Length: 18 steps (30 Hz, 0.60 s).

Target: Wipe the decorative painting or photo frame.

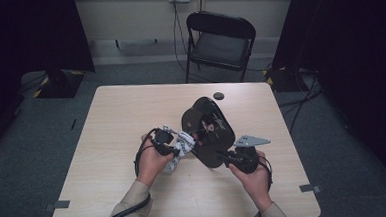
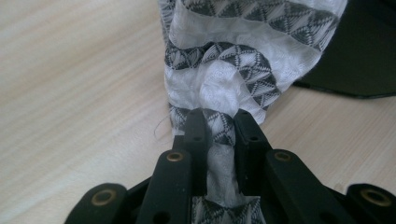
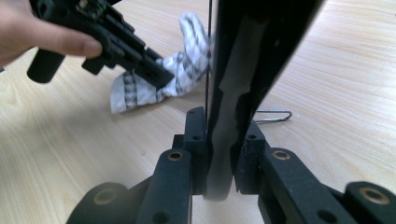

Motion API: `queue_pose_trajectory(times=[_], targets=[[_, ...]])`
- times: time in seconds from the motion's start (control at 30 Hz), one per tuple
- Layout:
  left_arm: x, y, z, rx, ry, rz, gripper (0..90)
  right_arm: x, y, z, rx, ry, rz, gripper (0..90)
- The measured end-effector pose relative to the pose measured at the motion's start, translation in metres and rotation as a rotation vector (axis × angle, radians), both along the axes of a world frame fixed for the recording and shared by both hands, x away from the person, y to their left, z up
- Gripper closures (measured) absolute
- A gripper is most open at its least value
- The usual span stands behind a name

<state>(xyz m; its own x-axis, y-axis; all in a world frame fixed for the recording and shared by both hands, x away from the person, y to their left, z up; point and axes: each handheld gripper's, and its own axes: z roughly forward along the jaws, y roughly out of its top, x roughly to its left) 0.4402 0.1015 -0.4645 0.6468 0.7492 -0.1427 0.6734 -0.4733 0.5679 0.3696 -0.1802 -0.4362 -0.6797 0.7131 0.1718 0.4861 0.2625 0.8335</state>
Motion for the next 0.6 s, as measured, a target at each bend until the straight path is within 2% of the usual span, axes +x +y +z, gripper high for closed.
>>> queue_pose_trajectory(times=[0.1, 0.17, 0.23, 0.37, 0.43, 0.53, 0.6], targets=[[-0.002, 0.0, -0.004, -0.01, 0.002, 0.001, 78.1, 0.0, 0.0, 0.0, 0.0, 0.0, -0.001, 78.4], [-0.004, 0.0, -0.002, 0.001, 0.011, -0.002, 78.1, -0.001, 0.0, 0.0, -0.001, -0.001, -0.001, 78.0], [-0.005, 0.003, 0.003, -0.008, 0.012, 0.0, 78.1, -0.002, 0.0, 0.0, -0.004, -0.003, 0.001, 76.9], [-0.009, 0.014, 0.027, -0.06, -0.025, 0.014, 78.1, -0.004, -0.003, 0.001, 0.003, 0.007, -0.009, 74.9], [-0.01, 0.018, 0.045, -0.073, -0.061, 0.016, 78.1, -0.005, -0.003, 0.001, 0.0, 0.013, -0.008, 74.0], [-0.011, 0.023, 0.076, -0.112, -0.118, 0.016, 78.0, -0.006, -0.005, 0.002, 0.003, 0.026, -0.01, 73.9], [-0.01, 0.024, 0.093, -0.117, -0.151, 0.01, 78.0, -0.006, -0.007, 0.004, 0.011, 0.038, -0.012, 75.8]])
